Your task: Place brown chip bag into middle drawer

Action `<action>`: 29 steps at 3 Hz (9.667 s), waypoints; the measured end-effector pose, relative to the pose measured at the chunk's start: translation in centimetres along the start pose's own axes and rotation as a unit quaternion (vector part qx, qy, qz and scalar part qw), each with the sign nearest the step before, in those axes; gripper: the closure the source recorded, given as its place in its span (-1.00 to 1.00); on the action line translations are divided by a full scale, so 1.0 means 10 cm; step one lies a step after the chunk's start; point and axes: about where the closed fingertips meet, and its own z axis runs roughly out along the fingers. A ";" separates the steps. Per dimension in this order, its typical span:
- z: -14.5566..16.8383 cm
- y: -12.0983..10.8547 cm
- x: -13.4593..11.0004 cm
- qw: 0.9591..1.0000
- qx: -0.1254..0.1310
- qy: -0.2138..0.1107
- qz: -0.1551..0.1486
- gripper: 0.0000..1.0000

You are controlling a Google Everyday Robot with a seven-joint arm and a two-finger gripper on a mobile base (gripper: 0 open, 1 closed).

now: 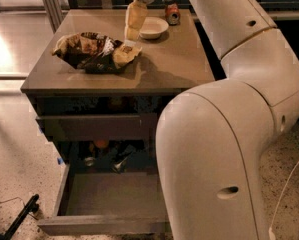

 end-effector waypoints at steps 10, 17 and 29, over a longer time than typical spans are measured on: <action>1.60 0.12 -0.37 0.997 -0.079 -0.019 -0.017 -1.00; 1.57 0.09 -0.40 0.997 -0.071 -0.022 -0.016 1.00; -0.48 2.09 0.47 0.984 0.174 0.009 0.043 1.00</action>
Offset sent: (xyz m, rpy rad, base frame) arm 0.0302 0.0211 -0.0486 -0.1716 0.0717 -0.0274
